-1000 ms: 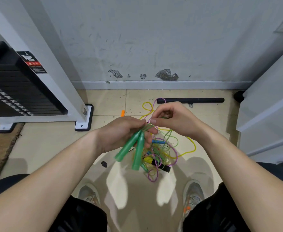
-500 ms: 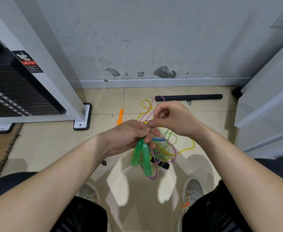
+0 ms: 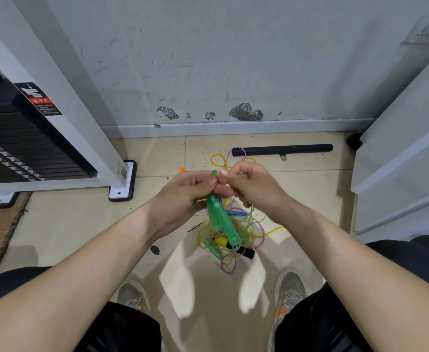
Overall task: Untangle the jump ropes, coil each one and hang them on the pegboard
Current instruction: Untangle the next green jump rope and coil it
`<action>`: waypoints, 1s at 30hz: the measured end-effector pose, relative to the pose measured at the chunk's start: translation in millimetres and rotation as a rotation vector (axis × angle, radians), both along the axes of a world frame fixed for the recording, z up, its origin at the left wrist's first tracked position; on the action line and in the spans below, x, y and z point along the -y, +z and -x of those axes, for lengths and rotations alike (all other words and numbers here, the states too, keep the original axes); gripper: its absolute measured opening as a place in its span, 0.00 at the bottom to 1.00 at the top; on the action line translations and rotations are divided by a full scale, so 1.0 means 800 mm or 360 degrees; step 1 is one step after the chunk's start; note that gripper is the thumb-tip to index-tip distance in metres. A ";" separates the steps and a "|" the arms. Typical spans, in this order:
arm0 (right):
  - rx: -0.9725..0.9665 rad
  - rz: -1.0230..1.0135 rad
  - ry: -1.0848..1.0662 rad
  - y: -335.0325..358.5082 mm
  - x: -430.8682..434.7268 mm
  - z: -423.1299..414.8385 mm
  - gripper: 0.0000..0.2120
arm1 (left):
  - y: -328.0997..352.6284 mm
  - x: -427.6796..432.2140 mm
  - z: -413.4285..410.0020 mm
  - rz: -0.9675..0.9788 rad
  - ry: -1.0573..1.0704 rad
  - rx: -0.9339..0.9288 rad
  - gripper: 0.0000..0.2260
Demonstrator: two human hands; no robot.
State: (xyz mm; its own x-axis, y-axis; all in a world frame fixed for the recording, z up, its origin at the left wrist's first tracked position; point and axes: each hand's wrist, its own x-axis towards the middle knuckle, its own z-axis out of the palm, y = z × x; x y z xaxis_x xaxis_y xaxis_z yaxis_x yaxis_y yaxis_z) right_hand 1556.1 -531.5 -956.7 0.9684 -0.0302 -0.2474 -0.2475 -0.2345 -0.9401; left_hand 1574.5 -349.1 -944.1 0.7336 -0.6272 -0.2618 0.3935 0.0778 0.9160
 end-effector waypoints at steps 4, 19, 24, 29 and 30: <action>-0.0072 0.0041 0.0082 -0.001 -0.018 0.006 0.07 | -0.009 0.003 0.003 -0.0129 0.0320 0.0114 0.10; 0.0083 0.0106 0.0196 0.007 -0.050 0.028 0.10 | -0.020 0.016 -0.007 -0.0320 0.0933 0.0388 0.05; 0.0475 0.0458 0.0325 -0.010 -0.071 0.045 0.11 | -0.022 0.022 -0.016 -0.0299 0.1208 0.0068 0.06; 0.0533 0.0722 0.0392 -0.028 -0.089 0.052 0.24 | -0.013 0.024 -0.031 -0.0238 0.1280 -0.0317 0.05; 0.0540 0.0761 0.0383 -0.028 -0.088 0.050 0.24 | -0.009 0.022 -0.033 -0.0190 0.1252 -0.0394 0.04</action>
State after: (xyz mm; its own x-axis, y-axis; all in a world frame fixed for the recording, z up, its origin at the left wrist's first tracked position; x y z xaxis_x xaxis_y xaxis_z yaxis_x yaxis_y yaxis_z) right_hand 1516.0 -461.2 -979.2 0.9841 0.1667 0.0618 0.1579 -0.6599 -0.7346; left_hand 1601.1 -366.8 -951.4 0.8586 0.0869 -0.5053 0.4558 0.3217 0.8299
